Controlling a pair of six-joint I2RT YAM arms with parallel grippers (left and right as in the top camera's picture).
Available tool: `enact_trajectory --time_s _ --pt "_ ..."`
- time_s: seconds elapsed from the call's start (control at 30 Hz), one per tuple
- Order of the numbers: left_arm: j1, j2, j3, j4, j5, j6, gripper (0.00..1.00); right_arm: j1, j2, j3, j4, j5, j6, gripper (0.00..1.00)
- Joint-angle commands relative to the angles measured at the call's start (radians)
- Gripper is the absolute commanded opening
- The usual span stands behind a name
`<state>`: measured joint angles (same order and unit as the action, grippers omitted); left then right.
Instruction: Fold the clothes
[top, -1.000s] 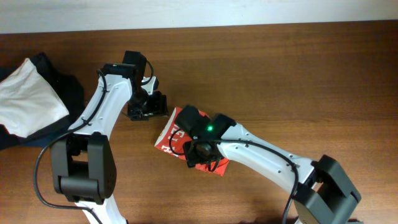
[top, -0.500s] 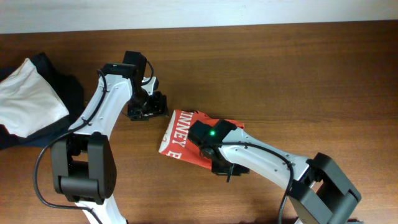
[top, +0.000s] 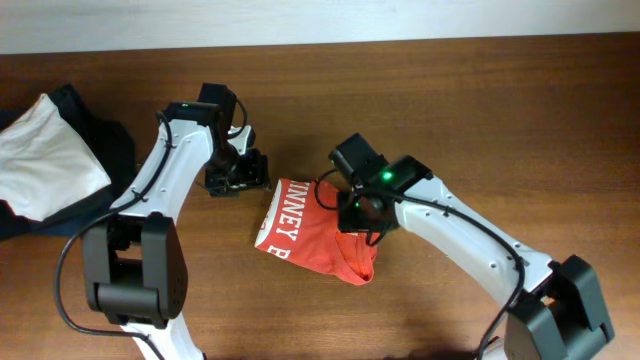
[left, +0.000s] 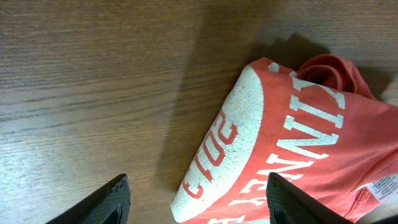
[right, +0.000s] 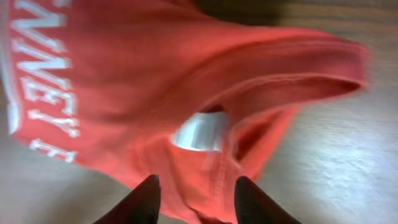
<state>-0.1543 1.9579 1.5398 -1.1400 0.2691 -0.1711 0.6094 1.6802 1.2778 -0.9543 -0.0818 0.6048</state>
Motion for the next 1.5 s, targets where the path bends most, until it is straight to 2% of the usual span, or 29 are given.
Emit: enact_trajectory --time_s 0.0,0.17,0.27,0.3,0.43,0.53,0.63,0.67,0.7,0.73,0.8,0.83,0.87,1.0,1.03,1.1,1.13,1.17,1.27,1.4,1.47 --pt "-0.022 0.010 -0.004 0.000 -0.003 0.024 0.69 0.000 0.087 -0.001 0.045 -0.124 -0.051 0.37" --pt "-0.023 0.010 -0.004 -0.003 -0.003 0.024 0.69 -0.005 0.188 -0.001 0.093 -0.076 -0.051 0.36" --pt "-0.023 0.010 -0.004 -0.006 -0.003 0.024 0.69 -0.025 0.190 -0.001 0.116 -0.076 -0.051 0.35" --pt "-0.023 0.010 -0.004 -0.006 -0.003 0.024 0.69 -0.036 0.190 -0.001 0.119 -0.080 -0.051 0.28" --pt "-0.023 0.010 -0.004 -0.006 -0.003 0.024 0.70 -0.050 0.190 -0.001 0.142 -0.092 -0.053 0.19" --pt "-0.023 0.010 -0.004 -0.008 -0.003 0.024 0.69 -0.049 0.190 -0.001 0.148 -0.095 -0.055 0.04" --pt "-0.023 0.010 -0.004 -0.013 -0.003 0.024 0.69 -0.049 0.190 -0.001 0.170 -0.095 -0.055 0.04" --pt "-0.023 0.010 -0.004 -0.013 -0.003 0.024 0.69 -0.049 0.190 -0.001 0.171 -0.095 -0.055 0.09" --pt "-0.023 0.010 -0.004 -0.013 -0.003 0.024 0.69 -0.049 0.190 -0.001 0.168 -0.095 -0.055 0.31" --pt "-0.023 0.010 -0.004 -0.016 -0.003 0.024 0.69 -0.049 0.190 -0.001 0.167 -0.094 -0.047 0.36" --pt "-0.023 0.010 -0.004 -0.017 -0.003 0.024 0.69 -0.058 0.190 -0.001 0.185 -0.094 -0.015 0.38" --pt "-0.023 0.010 -0.004 -0.018 -0.003 0.024 0.69 -0.067 0.190 -0.001 0.189 -0.095 0.006 0.46" --pt "-0.023 0.010 -0.004 -0.020 -0.003 0.024 0.70 -0.073 0.190 -0.001 0.199 -0.106 0.005 0.48" --pt "-0.023 0.010 -0.004 -0.021 -0.003 0.024 0.69 -0.078 0.191 -0.001 0.250 -0.155 0.005 0.47" --pt "-0.023 0.010 -0.004 -0.021 -0.003 0.024 0.69 -0.078 0.191 -0.001 0.254 -0.162 0.005 0.43" --pt "-0.023 0.010 -0.004 -0.025 -0.003 0.024 0.69 -0.078 0.191 -0.001 0.252 -0.162 0.005 0.22" --pt "-0.023 0.010 -0.004 -0.027 -0.003 0.024 0.69 -0.079 0.191 -0.001 0.249 -0.162 0.005 0.08" --pt "-0.023 0.010 -0.004 -0.028 -0.003 0.024 0.69 -0.082 0.191 -0.001 0.242 -0.162 0.005 0.04" --pt "-0.023 0.010 -0.004 -0.028 -0.003 0.024 0.69 -0.114 0.172 0.007 0.152 -0.162 -0.004 0.04" --pt "-0.023 0.010 -0.004 -0.023 -0.003 0.024 0.69 -0.238 0.146 0.024 -0.011 -0.156 -0.110 0.04" --pt "-0.023 0.010 -0.004 -0.021 -0.003 0.024 0.70 -0.260 0.153 0.011 -0.031 -0.143 -0.137 0.09"
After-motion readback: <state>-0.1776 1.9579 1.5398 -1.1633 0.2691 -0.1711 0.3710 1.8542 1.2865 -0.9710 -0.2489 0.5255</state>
